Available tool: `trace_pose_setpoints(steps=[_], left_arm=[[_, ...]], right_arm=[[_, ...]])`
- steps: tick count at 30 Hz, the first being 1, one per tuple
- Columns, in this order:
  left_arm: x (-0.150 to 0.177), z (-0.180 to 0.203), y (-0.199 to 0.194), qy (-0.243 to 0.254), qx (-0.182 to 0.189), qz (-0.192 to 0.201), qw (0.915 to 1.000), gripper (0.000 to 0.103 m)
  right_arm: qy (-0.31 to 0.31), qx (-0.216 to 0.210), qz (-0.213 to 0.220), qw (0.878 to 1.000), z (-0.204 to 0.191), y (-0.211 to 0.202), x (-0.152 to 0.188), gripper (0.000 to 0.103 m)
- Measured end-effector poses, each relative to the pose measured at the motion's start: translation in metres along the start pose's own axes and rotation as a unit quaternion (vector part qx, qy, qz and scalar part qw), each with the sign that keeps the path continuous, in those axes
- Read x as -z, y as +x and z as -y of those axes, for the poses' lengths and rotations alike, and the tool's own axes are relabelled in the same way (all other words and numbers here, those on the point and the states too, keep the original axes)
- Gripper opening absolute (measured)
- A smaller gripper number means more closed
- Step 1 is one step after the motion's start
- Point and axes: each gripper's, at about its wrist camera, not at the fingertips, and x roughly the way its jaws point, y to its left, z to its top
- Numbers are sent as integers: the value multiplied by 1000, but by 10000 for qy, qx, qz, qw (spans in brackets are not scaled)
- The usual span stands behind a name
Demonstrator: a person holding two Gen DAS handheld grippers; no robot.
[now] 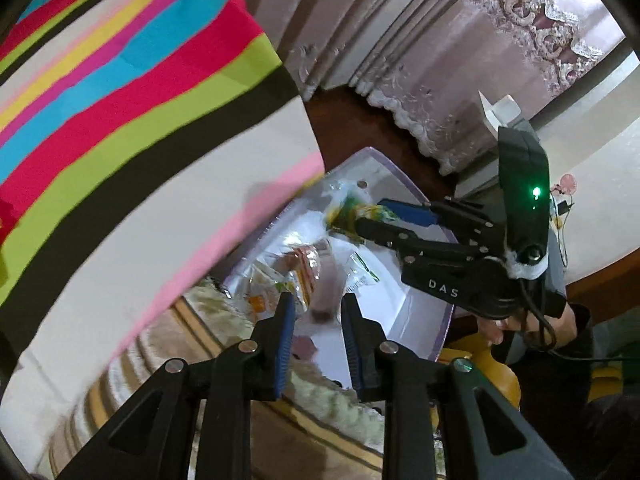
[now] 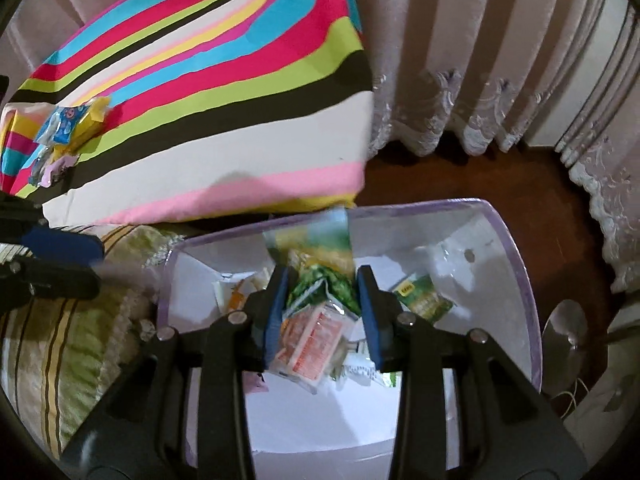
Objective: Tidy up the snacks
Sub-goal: 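Carry both packets over the white box and open both tools to drop them, then move both open tools back over the remaining snacks on the cloth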
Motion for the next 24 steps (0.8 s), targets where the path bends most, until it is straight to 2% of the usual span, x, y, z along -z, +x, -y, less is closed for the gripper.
trace_pose_setpoints(steps=[2, 3, 4, 5, 9, 12, 15, 18, 19, 21, 24], left_arm=[[1, 1, 2, 36, -21, -58, 10000, 32], [2, 1, 2, 29, -34, -61, 10000, 35], [2, 0, 1, 4, -68, -37, 10000, 45], [2, -1, -1, -16, -95, -1, 10000, 55], [3, -2, -13, -3, -185, 263, 9995, 59], [4, 0, -22, 34, -674, 489, 9965, 61], [5, -2, -36, -8, -1316, 861, 9876, 65], [8, -7, -55, 16, -1676, 1371, 9763, 68], [10, -10, -63, 39, -1819, 1536, 9712, 72], [14, -14, -76, 147, -2011, 1832, 9622, 73], [20, -31, -98, 150, -2488, 2237, 9422, 73]], right_arm=[[74, 51, -13, 10000, 3, -1, 1, 45], [110, 64, -5, 9999, 5, -1, 1, 55], [133, 82, 21, 9999, 6, -1, 0, 66], [152, 106, 53, 9998, 6, -2, -2, 71], [152, 181, 133, 9996, 3, -4, -7, 75], [153, 290, 215, 9992, -1, -8, -11, 78], [282, 377, 413, 9980, -4, -14, -18, 83], [431, 470, 634, 9960, -8, -23, -25, 86], [472, 579, 721, 9946, -11, -26, -29, 87], [494, 739, 811, 9927, -17, -30, -35, 88], [489, 934, 1060, 9888, -29, -37, -46, 89]])
